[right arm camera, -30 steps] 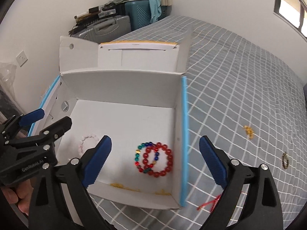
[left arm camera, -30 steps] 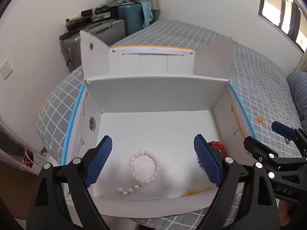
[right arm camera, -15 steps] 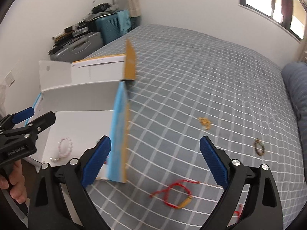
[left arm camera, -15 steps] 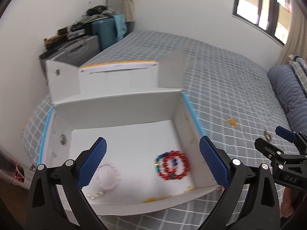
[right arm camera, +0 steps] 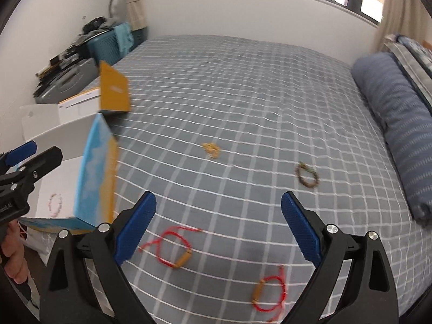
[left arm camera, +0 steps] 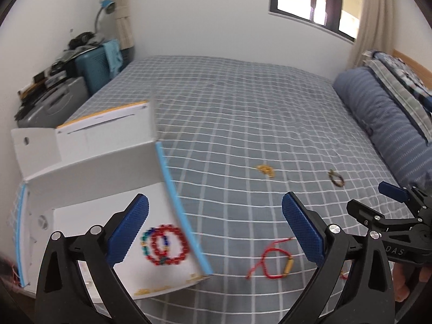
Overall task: Organize jewelry
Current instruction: 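Move both open tools back over the red cord bracelets on the bed, then grasp a red cord bracelet with the left tool while the right tool grasps another, then carry both red cord bracelets in both tools over the white box, then open both tools dropping the red cord bracelets into the box, then move both open tools back over the yellow and wooden bead bracelets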
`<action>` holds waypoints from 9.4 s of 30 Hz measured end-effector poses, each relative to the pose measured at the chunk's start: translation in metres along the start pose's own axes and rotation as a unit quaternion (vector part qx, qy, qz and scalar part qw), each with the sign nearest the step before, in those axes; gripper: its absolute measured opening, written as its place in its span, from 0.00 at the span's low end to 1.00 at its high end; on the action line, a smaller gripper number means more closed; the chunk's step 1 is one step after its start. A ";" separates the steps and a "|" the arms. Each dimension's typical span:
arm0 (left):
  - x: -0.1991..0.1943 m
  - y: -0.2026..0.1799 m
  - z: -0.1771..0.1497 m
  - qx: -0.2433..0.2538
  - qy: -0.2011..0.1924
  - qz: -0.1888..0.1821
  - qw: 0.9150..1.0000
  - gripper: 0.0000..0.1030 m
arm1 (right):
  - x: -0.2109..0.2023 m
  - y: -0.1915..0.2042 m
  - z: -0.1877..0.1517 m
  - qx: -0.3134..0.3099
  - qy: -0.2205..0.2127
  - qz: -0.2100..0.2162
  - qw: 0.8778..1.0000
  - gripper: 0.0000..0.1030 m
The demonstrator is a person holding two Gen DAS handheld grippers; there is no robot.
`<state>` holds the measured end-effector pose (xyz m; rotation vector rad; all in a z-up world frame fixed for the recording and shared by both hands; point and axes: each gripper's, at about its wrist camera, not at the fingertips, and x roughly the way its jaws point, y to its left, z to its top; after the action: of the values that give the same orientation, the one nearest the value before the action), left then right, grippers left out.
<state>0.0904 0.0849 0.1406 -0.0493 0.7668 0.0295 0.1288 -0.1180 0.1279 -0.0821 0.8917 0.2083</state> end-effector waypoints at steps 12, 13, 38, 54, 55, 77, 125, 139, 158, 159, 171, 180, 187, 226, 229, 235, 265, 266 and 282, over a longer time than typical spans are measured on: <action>0.038 -0.073 -0.027 0.053 0.034 -0.049 0.997 0.94 | 0.002 -0.067 -0.053 0.047 0.034 -0.034 0.998 0.87; 0.040 -0.076 -0.030 0.055 0.036 -0.051 0.997 0.94 | 0.002 -0.069 -0.057 0.049 0.036 -0.035 0.998 0.87; 0.104 -0.087 -0.117 0.050 0.102 -0.053 0.992 0.94 | 0.059 -0.075 -0.146 0.067 0.103 -0.027 0.992 0.87; 0.135 -0.088 -0.134 0.059 0.137 -0.057 0.987 0.94 | 0.076 -0.070 -0.154 0.060 0.120 -0.032 0.990 0.81; 0.137 -0.087 -0.135 0.060 0.139 -0.057 0.987 0.94 | 0.076 -0.071 -0.154 0.060 0.120 -0.032 0.990 0.81; 0.136 -0.084 -0.132 0.069 0.156 -0.036 0.985 0.52 | 0.080 -0.072 -0.154 0.068 0.133 -0.026 0.988 0.46; 0.108 -0.073 -0.106 0.058 0.153 -0.056 0.985 0.13 | 0.056 -0.074 -0.134 0.085 0.099 -0.035 0.991 0.12; 0.090 -0.061 -0.079 0.049 0.126 -0.046 0.990 0.13 | 0.038 -0.066 -0.103 0.076 0.063 -0.037 0.994 0.12; 0.046 -0.018 -0.035 0.023 0.074 -0.016 0.997 0.13 | 0.016 -0.024 -0.035 0.038 0.010 -0.018 0.999 0.12; 0.043 -0.014 -0.033 0.021 0.072 -0.016 0.997 0.13 | 0.015 -0.019 -0.031 0.037 0.007 -0.014 0.999 0.12; 0.019 0.035 -0.018 -0.020 0.057 -0.007 0.998 0.13 | 0.016 0.057 0.013 0.001 -0.004 0.036 0.999 0.12; 0.003 0.090 -0.023 -0.059 0.052 0.030 0.996 0.13 | 0.022 0.127 0.031 -0.037 -0.005 0.070 0.997 0.12; -0.004 0.137 -0.033 -0.088 0.051 0.062 0.993 0.13 | 0.028 0.178 0.032 -0.059 0.000 0.092 0.994 0.12; 0.018 0.256 -0.094 -0.168 0.119 0.138 0.969 0.44 | 0.090 0.314 -0.001 -0.130 0.069 0.097 0.984 0.60; 0.011 0.253 -0.089 -0.164 0.107 0.146 0.970 0.61 | 0.085 0.313 0.001 -0.129 0.062 0.100 0.985 0.72; 0.001 0.252 -0.083 -0.163 0.089 0.166 0.968 0.80 | 0.080 0.310 0.005 -0.128 0.055 0.104 0.985 0.85; 0.045 0.123 -0.006 -0.081 0.059 0.135 0.986 0.94 | 0.071 0.129 0.053 -0.045 0.010 0.052 0.998 0.93; 0.049 0.114 -0.002 -0.075 0.059 0.128 0.987 0.94 | 0.072 0.116 0.055 -0.039 0.010 0.044 0.998 0.93; 0.166 -0.023 0.064 0.006 0.111 0.000 0.994 0.94 | 0.126 -0.054 0.086 0.031 0.059 -0.053 0.996 0.93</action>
<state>0.2555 0.0672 0.0722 -0.0420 0.9897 0.0204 0.2830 -0.1387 0.0824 -0.0831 1.0078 0.0776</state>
